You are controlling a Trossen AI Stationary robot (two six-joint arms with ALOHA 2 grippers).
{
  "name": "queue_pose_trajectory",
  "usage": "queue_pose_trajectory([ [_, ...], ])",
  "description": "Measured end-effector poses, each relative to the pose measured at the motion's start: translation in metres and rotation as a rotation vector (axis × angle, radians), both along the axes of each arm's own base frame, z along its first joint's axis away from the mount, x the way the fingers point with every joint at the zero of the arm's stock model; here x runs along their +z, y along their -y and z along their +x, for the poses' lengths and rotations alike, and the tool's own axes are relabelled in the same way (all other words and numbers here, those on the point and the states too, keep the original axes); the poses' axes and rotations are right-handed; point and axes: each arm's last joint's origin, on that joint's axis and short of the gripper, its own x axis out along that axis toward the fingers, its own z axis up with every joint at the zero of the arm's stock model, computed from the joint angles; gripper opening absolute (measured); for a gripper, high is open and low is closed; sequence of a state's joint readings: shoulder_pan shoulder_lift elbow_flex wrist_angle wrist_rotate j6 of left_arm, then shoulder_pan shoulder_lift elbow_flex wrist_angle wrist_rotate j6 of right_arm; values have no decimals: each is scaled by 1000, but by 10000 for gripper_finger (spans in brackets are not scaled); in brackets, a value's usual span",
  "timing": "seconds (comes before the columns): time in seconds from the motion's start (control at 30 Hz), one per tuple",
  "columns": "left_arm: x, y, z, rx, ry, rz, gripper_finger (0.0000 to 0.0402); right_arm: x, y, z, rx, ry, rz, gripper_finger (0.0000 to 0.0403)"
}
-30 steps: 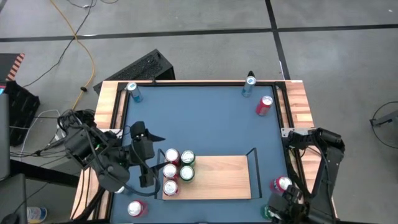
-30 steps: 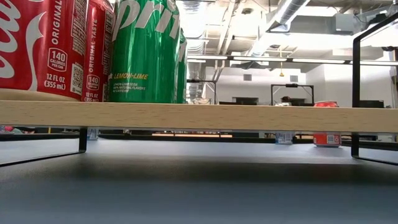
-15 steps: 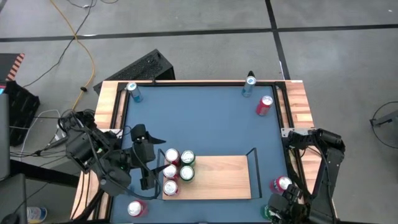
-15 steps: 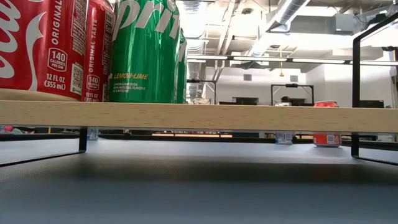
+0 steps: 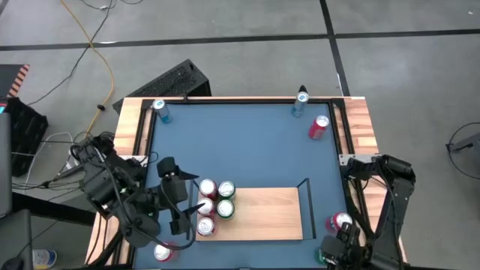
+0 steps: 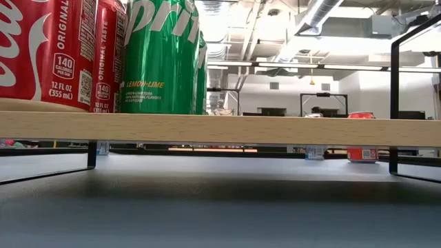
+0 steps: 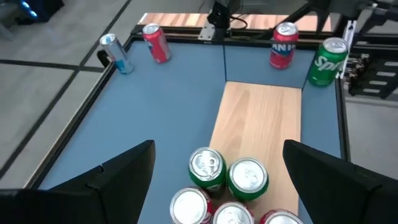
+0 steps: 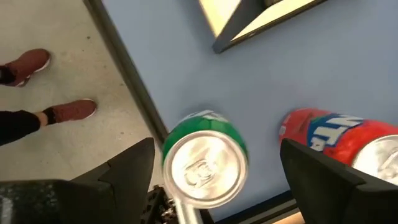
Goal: Place canned beverage on shelf
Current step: Put the green soda can on the shelf aligned with the other green soda can
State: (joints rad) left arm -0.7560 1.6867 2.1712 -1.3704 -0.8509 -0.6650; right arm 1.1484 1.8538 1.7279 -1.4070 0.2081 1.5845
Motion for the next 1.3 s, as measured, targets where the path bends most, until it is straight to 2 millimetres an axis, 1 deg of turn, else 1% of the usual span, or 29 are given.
queue_pose_trajectory([
  [0.17,1,4,-4,4,27,58,339,0,-1,-1,0,5,11,335],
  [0.27,1,5,-6,6,35,64,339,-1,-2,0,-1,3,6,335],
  [0.43,1,5,-6,19,41,44,339,-15,-7,-1,1,-11,7,335],
  [0.5,2,4,-7,19,43,39,339,-18,-6,0,-17,-21,9,335],
  [0.8,4,3,-8,21,49,24,339,-31,-5,-8,-39,-42,-20,335],
  [1.0,5,2,-9,21,51,20,339,-47,-9,-7,-32,-60,34,331],
  [1.17,5,2,-9,24,54,23,339,-55,-7,-7,-32,-70,25,329],
  [1.3,5,2,-9,26,54,26,339,-57,-6,-7,-36,-85,26,322],
])
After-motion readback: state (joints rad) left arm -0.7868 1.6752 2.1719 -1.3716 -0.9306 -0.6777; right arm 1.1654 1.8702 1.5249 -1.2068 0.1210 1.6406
